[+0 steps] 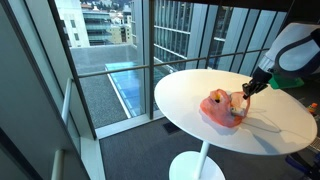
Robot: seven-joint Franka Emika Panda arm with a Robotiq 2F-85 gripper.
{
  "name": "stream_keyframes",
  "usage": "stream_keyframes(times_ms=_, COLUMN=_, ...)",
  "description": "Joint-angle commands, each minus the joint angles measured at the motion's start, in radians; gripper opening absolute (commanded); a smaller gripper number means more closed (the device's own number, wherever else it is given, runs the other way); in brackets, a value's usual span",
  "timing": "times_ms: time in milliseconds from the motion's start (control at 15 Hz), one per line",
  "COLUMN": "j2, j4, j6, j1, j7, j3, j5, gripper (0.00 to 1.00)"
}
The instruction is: Put the blue container in the plastic bag
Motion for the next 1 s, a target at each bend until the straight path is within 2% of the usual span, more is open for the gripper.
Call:
stream_keyframes(times_ms=0, j2=-0.07, j4=-0.018, j6=-0.014, j1=-0.011, j7=-0.011, j3=0.0, j5=0.0, gripper=0.02)
stream_keyframes(times_ms=533, j2=-0.152, j4=-0.017, j6=-0.036, j1=-0.012, j7=0.004, j3=-0.004, j5=-0.02, gripper=0.02)
stream_keyframes(times_ms=933, j2=-0.08, j4=0.004, j6=-0.057, j1=-0.026, j7=0.007, j3=-0.012, j5=-0.011, gripper=0.03)
